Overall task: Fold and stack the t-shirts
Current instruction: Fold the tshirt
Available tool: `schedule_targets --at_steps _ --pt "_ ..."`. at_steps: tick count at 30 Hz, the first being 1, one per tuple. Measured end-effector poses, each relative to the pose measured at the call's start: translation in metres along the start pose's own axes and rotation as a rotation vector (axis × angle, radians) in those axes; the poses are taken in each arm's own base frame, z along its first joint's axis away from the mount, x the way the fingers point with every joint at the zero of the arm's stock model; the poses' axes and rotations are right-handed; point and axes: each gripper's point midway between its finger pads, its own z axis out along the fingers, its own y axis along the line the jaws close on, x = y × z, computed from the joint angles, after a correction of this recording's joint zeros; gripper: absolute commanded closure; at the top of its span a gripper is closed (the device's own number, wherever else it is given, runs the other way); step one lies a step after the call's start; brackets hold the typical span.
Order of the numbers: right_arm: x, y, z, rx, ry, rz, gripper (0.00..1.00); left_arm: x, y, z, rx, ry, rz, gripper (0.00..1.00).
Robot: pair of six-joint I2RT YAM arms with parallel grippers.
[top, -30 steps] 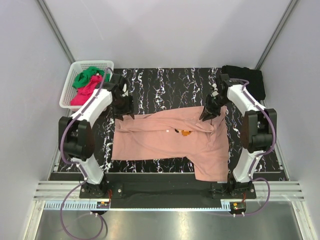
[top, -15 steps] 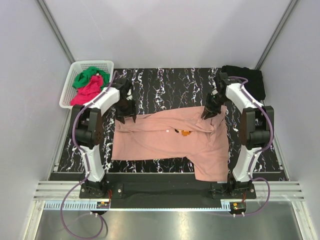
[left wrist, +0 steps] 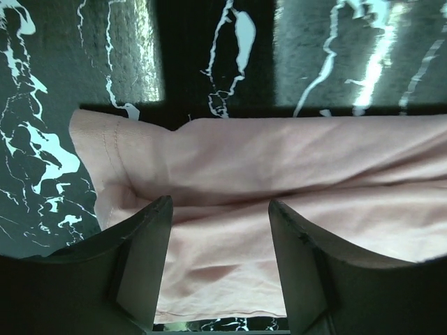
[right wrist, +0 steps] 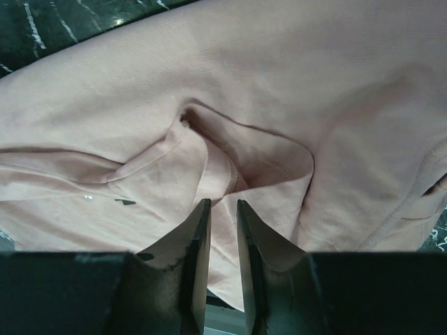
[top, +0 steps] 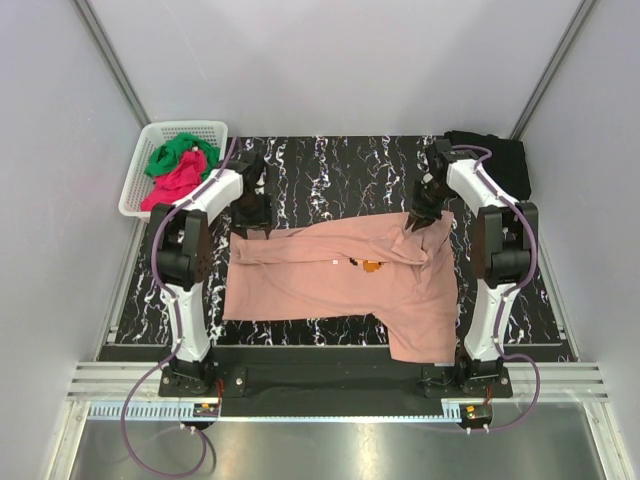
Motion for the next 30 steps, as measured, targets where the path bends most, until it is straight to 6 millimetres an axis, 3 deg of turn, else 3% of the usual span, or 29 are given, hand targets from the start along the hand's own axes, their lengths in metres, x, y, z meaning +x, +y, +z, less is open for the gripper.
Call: schedule_targets --at_steps 9,19,30 --pt "0.001 -0.013 0.016 0.058 0.021 0.006 0.72 0.006 0.008 0.011 -0.04 0.027 0.001 0.39" --pt "0.002 -0.023 0.049 0.089 0.081 0.021 0.73 0.01 0.011 0.024 -0.059 0.043 0.0 0.42" --pt "0.0 -0.018 0.049 0.064 0.08 0.02 0.7 0.014 0.024 0.024 -0.07 0.038 -0.028 0.37"
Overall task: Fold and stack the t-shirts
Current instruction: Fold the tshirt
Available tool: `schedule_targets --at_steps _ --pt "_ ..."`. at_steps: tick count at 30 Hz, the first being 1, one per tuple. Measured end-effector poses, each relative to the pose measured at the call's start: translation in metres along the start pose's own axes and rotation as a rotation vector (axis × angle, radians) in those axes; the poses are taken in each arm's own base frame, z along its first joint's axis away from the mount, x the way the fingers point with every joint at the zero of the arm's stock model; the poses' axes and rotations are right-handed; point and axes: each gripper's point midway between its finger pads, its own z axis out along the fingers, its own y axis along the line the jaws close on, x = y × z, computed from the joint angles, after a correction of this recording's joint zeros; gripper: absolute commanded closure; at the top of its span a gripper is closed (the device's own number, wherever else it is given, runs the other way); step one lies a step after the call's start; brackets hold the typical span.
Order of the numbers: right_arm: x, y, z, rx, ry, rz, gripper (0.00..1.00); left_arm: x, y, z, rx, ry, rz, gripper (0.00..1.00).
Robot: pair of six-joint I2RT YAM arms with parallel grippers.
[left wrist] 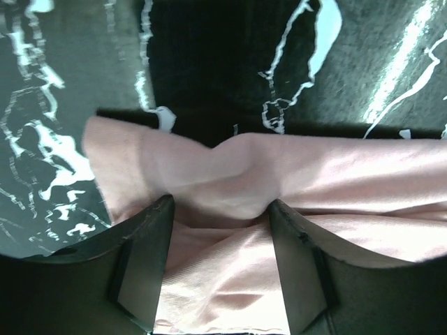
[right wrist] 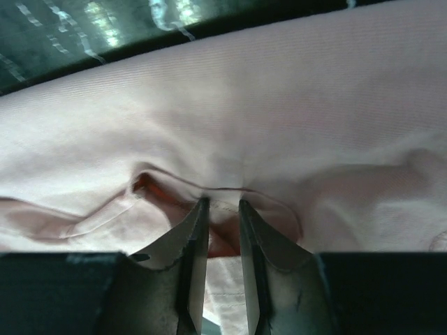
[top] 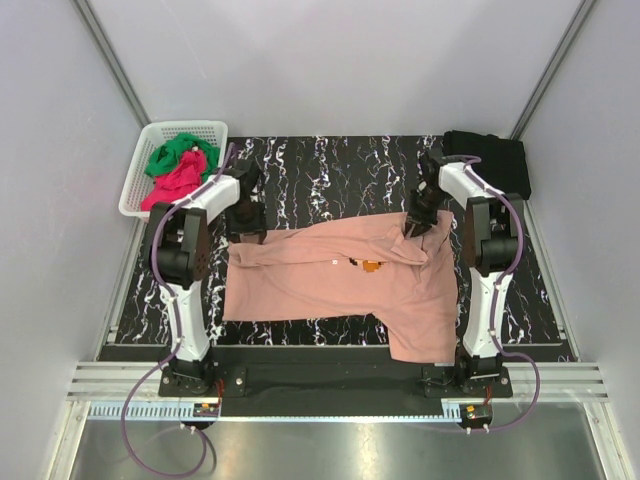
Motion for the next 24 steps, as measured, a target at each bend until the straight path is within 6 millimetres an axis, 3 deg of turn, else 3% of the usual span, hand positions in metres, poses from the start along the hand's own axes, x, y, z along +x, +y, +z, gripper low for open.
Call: schedule_targets --at_steps 5,8,16,20,24 --pt "0.0 0.009 -0.014 -0.038 -0.006 -0.006 0.69 -0.007 0.007 -0.021 0.03 -0.036 -0.032 0.37" --pt "-0.001 0.015 -0.033 -0.062 -0.042 -0.015 0.62 -0.011 0.009 -0.04 0.048 -0.071 -0.043 0.37" --pt "0.012 0.027 -0.085 -0.127 -0.118 -0.039 0.6 -0.008 0.006 -0.083 0.108 -0.13 -0.037 0.36" --pt "0.023 0.027 -0.094 -0.143 -0.117 -0.041 0.6 0.002 0.008 -0.089 0.11 -0.127 -0.038 0.36" --pt "0.034 0.021 -0.086 -0.132 -0.084 -0.034 0.59 0.013 0.011 -0.083 0.102 -0.097 -0.038 0.35"
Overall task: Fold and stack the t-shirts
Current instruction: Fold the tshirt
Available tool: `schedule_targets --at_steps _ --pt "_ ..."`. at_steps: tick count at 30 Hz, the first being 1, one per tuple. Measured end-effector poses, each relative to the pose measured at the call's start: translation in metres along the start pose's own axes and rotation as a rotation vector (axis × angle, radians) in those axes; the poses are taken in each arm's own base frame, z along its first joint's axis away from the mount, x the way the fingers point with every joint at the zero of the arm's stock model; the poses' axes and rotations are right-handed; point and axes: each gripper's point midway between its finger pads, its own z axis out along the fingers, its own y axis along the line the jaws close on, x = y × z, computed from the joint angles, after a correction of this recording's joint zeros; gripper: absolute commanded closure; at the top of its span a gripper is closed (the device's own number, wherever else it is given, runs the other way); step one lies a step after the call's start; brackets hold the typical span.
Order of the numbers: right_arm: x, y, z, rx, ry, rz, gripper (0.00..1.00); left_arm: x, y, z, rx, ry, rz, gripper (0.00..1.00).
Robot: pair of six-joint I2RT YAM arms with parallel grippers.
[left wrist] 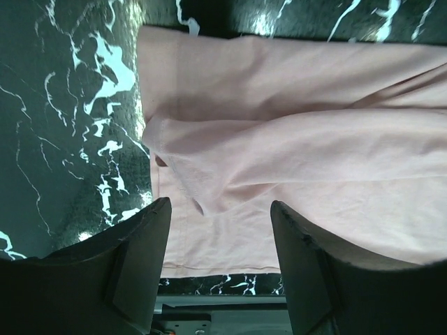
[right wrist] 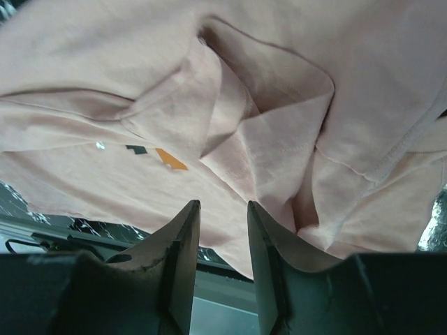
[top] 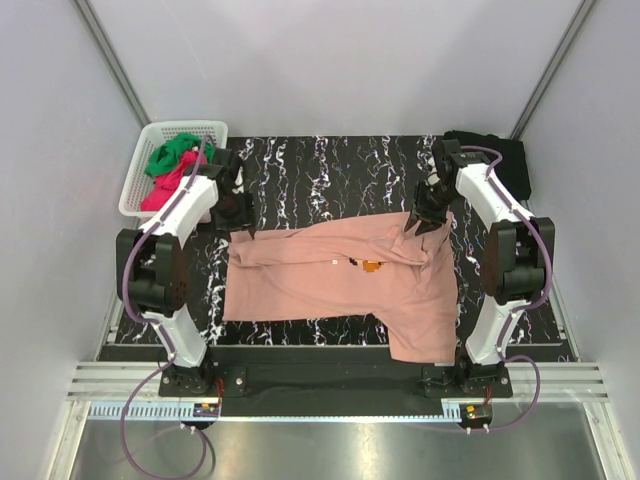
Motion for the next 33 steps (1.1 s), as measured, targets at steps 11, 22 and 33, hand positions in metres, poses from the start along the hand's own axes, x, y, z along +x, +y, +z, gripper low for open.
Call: schedule_targets --at_steps 11,22,33 --pt "0.027 -0.014 0.016 0.025 0.088 0.022 0.56 0.022 0.005 0.019 -0.006 0.058 -0.02 0.35" --pt "0.027 -0.019 0.017 0.046 0.086 0.016 0.56 0.031 0.006 0.028 -0.004 0.077 -0.022 0.36" --pt "0.026 -0.031 0.017 0.112 0.072 0.012 0.55 0.034 0.007 0.03 -0.003 0.085 -0.022 0.36"
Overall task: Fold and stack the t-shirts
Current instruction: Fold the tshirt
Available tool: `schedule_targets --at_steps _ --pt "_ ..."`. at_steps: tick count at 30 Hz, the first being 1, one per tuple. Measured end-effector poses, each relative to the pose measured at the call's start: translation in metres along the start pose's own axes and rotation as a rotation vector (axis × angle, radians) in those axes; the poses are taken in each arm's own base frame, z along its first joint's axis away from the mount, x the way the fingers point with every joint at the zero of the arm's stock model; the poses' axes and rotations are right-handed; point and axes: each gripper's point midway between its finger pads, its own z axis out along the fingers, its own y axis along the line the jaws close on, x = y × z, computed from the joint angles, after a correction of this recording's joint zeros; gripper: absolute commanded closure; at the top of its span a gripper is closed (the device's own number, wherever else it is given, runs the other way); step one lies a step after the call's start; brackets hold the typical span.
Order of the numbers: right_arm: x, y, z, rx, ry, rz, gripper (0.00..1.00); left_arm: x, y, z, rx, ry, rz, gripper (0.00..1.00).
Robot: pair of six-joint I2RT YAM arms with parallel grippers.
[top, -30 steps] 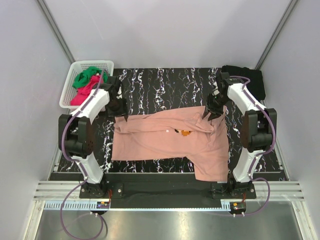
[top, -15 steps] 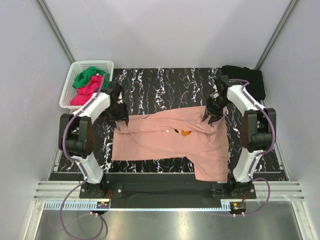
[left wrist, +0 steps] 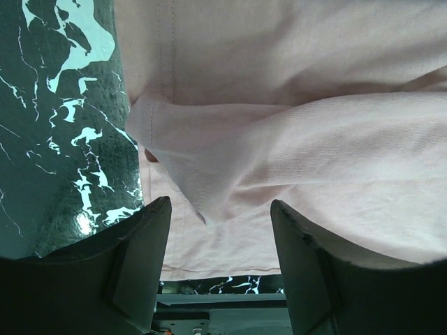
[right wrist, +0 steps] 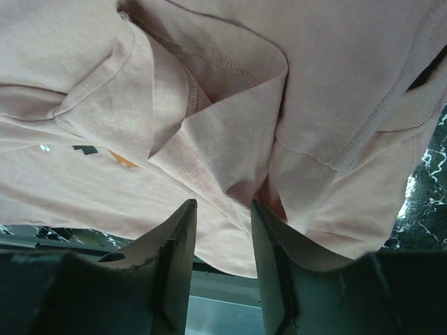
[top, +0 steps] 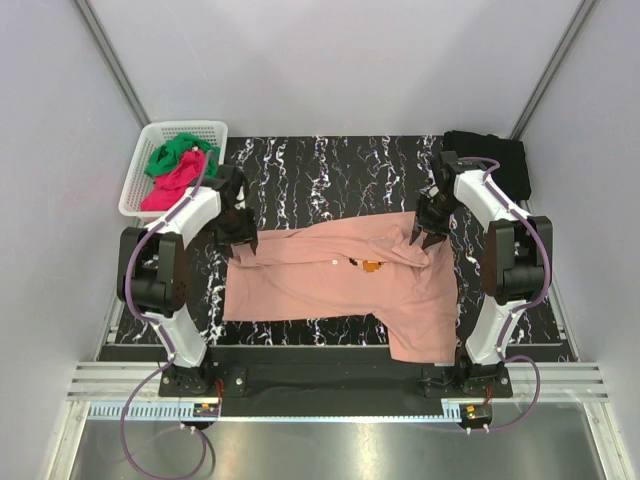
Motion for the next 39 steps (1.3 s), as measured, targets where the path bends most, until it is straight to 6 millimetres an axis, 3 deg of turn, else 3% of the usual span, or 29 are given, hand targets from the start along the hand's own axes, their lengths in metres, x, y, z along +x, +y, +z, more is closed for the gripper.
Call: schedule_targets --at_steps 10,20,23,26,34,39 --pt "-0.001 -0.001 0.001 0.004 0.001 -0.001 0.56 0.005 0.002 0.0 -0.002 0.007 0.0 0.36" --pt "-0.001 -0.002 0.018 0.029 0.047 -0.003 0.59 0.011 0.003 0.005 -0.003 0.021 -0.001 0.37" --pt "-0.002 -0.003 0.02 0.032 0.054 -0.005 0.65 0.01 0.003 0.006 -0.002 0.017 0.0 0.37" --pt "-0.004 -0.004 0.019 0.039 0.047 -0.013 1.0 0.008 0.003 0.005 -0.002 0.014 0.0 0.37" --pt "-0.005 -0.005 0.015 0.053 0.034 -0.009 1.0 -0.017 -0.006 -0.009 0.015 -0.049 0.007 0.37" --pt "-0.007 -0.002 -0.019 0.042 -0.065 -0.024 1.0 -0.018 -0.004 -0.008 0.005 -0.044 0.012 0.38"
